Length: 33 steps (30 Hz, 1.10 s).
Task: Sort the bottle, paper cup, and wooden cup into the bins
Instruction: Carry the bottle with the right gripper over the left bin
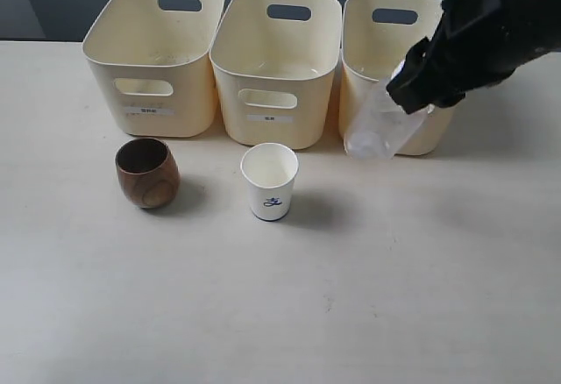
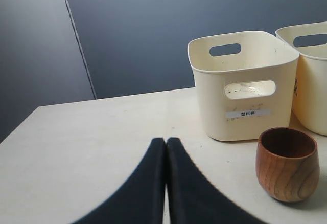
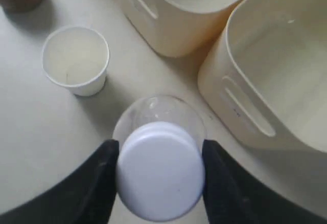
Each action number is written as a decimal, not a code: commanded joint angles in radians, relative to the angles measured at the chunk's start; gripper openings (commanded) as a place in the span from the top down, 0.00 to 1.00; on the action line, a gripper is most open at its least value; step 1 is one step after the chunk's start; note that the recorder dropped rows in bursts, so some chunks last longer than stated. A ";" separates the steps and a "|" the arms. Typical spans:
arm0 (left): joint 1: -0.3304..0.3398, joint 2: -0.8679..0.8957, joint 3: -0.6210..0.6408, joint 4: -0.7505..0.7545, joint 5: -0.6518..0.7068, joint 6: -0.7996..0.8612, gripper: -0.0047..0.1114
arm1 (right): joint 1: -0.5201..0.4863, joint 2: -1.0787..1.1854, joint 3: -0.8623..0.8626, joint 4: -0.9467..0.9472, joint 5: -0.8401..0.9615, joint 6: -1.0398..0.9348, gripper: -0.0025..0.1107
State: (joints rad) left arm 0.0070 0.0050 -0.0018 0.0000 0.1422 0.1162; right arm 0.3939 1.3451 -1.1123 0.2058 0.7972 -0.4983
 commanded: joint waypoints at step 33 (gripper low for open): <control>0.000 -0.005 0.002 0.000 -0.007 -0.001 0.96 | 0.218 0.373 -0.347 0.424 -0.551 -0.343 0.99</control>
State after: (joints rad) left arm 0.0070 0.0050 -0.0018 0.0000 0.1422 0.1162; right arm 0.6020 1.6603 -1.4062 0.6313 0.2933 -0.8343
